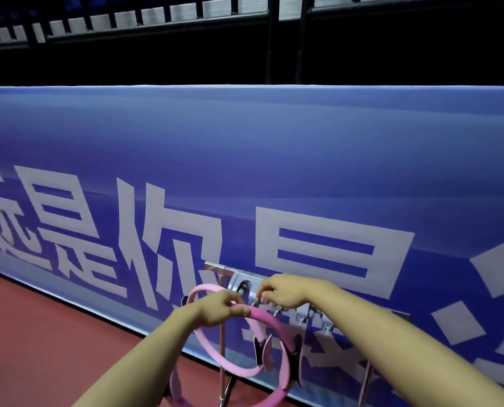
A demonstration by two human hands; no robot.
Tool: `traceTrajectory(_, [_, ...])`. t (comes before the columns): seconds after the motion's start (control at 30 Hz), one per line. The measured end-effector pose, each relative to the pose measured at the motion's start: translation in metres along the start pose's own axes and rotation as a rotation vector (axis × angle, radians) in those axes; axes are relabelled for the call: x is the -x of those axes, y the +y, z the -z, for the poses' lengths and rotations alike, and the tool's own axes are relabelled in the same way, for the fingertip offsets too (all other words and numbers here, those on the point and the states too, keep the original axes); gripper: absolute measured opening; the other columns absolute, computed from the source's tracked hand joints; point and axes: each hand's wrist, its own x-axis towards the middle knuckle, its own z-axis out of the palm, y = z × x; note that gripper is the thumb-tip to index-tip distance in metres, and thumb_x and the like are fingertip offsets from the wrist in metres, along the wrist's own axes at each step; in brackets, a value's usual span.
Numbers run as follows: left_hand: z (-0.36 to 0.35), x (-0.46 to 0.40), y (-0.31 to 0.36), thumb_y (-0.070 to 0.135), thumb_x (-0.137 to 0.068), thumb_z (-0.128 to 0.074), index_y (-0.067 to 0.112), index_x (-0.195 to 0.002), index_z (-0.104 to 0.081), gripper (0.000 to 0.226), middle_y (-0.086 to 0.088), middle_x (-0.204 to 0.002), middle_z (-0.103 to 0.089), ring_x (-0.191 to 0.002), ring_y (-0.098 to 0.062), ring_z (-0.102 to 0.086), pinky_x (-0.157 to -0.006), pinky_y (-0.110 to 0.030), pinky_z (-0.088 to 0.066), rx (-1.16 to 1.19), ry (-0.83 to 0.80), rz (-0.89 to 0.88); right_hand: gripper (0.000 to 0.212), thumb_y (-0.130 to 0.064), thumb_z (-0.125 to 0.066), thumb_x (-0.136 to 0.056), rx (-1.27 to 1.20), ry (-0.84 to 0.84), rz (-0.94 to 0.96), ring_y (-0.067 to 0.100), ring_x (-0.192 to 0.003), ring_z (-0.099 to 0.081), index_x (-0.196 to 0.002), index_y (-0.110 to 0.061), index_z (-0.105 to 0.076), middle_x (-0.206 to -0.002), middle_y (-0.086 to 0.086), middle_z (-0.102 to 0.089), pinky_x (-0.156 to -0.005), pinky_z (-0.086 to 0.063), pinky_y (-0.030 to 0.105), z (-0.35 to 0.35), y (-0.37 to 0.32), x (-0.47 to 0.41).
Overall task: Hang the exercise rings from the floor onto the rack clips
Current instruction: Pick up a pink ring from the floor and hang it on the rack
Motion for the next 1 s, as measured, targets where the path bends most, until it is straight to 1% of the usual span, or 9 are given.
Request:
traceTrajectory(0.1, [-0.001,-0.024,-0.027,0.053,-0.096,-0.060,0.034,-0.095,-0.065,0.020,0.008,-0.090,-0.060,-0.084,-0.007,-0.055,-0.069,-0.017,-0.040,0.016,-0.089,0.007,0.034,-0.024,-0.039,-0.107,-0.036,0.012,-0.036,0.022,-0.105,-0.066,-0.132,-0.015,-0.060,-0.120,0.005,-0.071,-0.088,-0.052,0.033,0.008,-0.004,-0.019])
traceTrajectory(0.2, [-0.002,-0.046,-0.052,0.049,-0.098,-0.060,0.027,-0.099,-0.065,0.023,0.004,-0.089,-0.060,-0.080,-0.006,-0.054,-0.068,-0.014,-0.041,0.016,-0.164,-0.019,0.034,-0.021,-0.039,-0.108,-0.048,0.038,-0.068,0.007,-0.077,-0.059,-0.133,-0.011,-0.059,-0.108,0.000,-0.066,-0.059,-0.043,0.006,0.015,-0.006,-0.037])
traceTrajectory(0.27, [-0.004,-0.062,-0.068,0.049,-0.097,-0.061,0.025,-0.100,-0.064,0.024,0.004,-0.093,-0.061,-0.081,-0.006,-0.054,-0.070,-0.016,-0.043,0.022,-0.193,-0.033,0.034,-0.021,-0.038,-0.109,-0.070,0.056,-0.111,0.003,-0.068,-0.052,-0.133,-0.010,-0.058,-0.104,0.002,-0.062,-0.048,-0.039,0.005,0.016,-0.003,-0.051])
traceTrajectory(0.37, [-0.006,-0.084,-0.087,0.051,-0.096,-0.061,0.024,-0.102,-0.066,0.028,0.002,-0.096,-0.063,-0.087,-0.011,-0.057,-0.082,-0.027,-0.048,0.041,-0.219,-0.059,0.034,-0.024,-0.040,-0.108,-0.106,0.067,-0.147,0.016,-0.091,-0.061,-0.134,-0.012,-0.059,-0.118,0.007,-0.068,-0.075,-0.048,0.020,0.011,-0.004,-0.070])
traceTrajectory(0.47, [-0.007,-0.104,-0.100,0.050,-0.095,-0.063,0.025,-0.100,-0.068,0.026,0.006,-0.091,-0.063,-0.084,-0.010,-0.057,-0.078,-0.025,-0.046,0.078,-0.225,-0.084,0.034,-0.026,-0.042,-0.106,-0.102,0.057,-0.167,0.019,-0.100,-0.061,-0.131,-0.015,-0.061,-0.123,0.004,-0.068,-0.096,-0.050,0.038,0.002,-0.005,-0.085])
traceTrajectory(0.57, [-0.008,-0.120,-0.107,0.051,-0.093,-0.065,0.028,-0.094,-0.067,0.023,0.011,-0.078,-0.062,-0.073,-0.005,-0.056,-0.070,-0.022,-0.045,0.111,-0.219,-0.099,0.032,-0.031,-0.044,-0.105,-0.111,0.056,-0.193,0.020,-0.107,-0.062,-0.129,-0.019,-0.062,-0.124,0.003,-0.067,-0.099,-0.050,0.042,-0.007,-0.003,-0.098])
traceTrajectory(0.7, [-0.014,-0.138,-0.116,0.047,-0.093,-0.066,0.025,-0.087,-0.063,0.023,0.004,-0.075,-0.068,-0.061,-0.009,-0.062,-0.060,-0.025,-0.055,0.143,-0.226,-0.082,0.029,-0.031,-0.048,-0.102,-0.141,0.073,-0.243,0.022,-0.108,-0.063,-0.121,-0.019,-0.066,-0.122,0.002,-0.069,-0.100,-0.050,0.043,-0.018,0.007,-0.108])
traceTrajectory(0.9, [-0.025,-0.147,-0.115,0.044,-0.098,-0.060,0.021,-0.090,-0.060,0.025,0.004,-0.081,-0.076,-0.066,-0.017,-0.073,-0.070,-0.032,-0.059,0.062,-0.152,-0.073,0.027,-0.027,-0.051,-0.101,-0.182,0.083,-0.276,0.016,-0.098,-0.061,-0.120,-0.018,-0.067,-0.120,0.002,-0.070,-0.091,-0.046,0.028,-0.035,0.023,-0.111])
traceTrajectory(1.0, [-0.026,-0.152,-0.112,0.053,-0.095,-0.057,0.026,-0.090,-0.056,0.028,0.004,-0.089,-0.078,-0.069,-0.015,-0.072,-0.077,-0.035,-0.058,-0.065,-0.101,-0.081,0.025,-0.026,-0.049,-0.102,-0.209,0.086,-0.285,0.017,-0.093,-0.061,-0.119,-0.018,-0.066,-0.116,0.003,-0.071,-0.092,-0.049,0.031,-0.040,0.030,-0.112])
